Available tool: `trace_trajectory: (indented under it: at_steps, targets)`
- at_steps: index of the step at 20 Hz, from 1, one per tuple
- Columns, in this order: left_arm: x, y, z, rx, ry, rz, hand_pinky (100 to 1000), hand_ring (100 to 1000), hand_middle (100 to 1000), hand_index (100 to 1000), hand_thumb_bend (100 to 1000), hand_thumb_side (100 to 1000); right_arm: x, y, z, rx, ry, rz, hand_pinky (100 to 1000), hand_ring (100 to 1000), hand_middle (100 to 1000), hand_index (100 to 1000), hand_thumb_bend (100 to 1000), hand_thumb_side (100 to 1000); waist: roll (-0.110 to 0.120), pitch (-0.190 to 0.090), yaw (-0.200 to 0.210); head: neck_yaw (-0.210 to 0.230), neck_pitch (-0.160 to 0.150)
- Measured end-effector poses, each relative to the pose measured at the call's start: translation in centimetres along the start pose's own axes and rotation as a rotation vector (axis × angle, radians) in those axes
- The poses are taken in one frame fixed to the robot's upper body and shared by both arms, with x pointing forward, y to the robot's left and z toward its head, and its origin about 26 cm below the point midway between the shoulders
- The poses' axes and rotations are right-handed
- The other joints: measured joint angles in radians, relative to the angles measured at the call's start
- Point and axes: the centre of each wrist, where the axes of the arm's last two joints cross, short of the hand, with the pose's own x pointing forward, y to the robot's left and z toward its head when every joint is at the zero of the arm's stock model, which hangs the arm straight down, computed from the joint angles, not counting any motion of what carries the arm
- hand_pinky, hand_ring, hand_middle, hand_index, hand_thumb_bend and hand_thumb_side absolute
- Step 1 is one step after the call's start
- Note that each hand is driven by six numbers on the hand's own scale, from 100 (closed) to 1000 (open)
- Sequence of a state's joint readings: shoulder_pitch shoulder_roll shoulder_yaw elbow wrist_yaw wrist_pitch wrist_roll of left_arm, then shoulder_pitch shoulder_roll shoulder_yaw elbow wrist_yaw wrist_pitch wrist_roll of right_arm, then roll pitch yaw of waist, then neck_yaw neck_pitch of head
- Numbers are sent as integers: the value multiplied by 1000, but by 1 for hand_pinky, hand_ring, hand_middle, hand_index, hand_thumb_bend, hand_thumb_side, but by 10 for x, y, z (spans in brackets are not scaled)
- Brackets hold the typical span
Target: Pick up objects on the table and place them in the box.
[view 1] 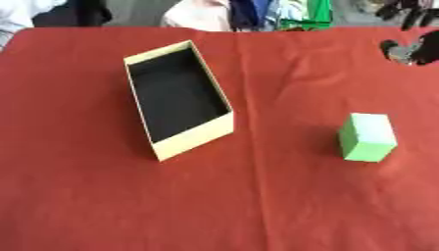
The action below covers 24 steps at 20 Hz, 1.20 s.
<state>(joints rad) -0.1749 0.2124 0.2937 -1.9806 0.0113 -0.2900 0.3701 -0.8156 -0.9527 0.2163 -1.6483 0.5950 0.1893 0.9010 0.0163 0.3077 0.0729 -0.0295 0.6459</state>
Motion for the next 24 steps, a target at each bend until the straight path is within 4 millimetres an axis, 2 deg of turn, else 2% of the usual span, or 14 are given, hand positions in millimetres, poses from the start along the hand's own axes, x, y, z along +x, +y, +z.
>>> trace_trajectory:
  at_steps: [6, 9, 12, 16, 24]
  targets:
    - [0, 0, 0, 0, 0, 0, 563, 619, 593, 716, 100, 367, -3, 9, 1, 33, -24, 12, 788, 821, 965, 1000, 100, 727, 0, 0, 1, 0, -6]
    - [0, 0, 0, 0, 0, 0, 563, 619, 593, 716, 100, 369, -3, 12, 1, 44, -26, 15, 806, 871, 986, 1000, 100, 727, 0, 0, 1, 0, -6]
    - [0, 0, 0, -2, 1, 0, 563, 619, 593, 716, 100, 369, -4, 17, 1, 57, -14, 5, 794, 876, 999, 1000, 100, 734, 0, 0, 1, 0, -7]
    - [0, 0, 0, -2, 1, 0, 563, 619, 593, 715, 100, 371, 0, 23, 3, 64, -12, -3, 764, 793, 987, 1000, 100, 724, 0, 0, 1, 0, -7]
    - [0, 0, 0, -2, 1, 0, 563, 619, 593, 715, 100, 371, 3, 32, 11, 62, 5, -2, 773, 796, 964, 1000, 100, 652, 0, 0, 1, 0, -14]
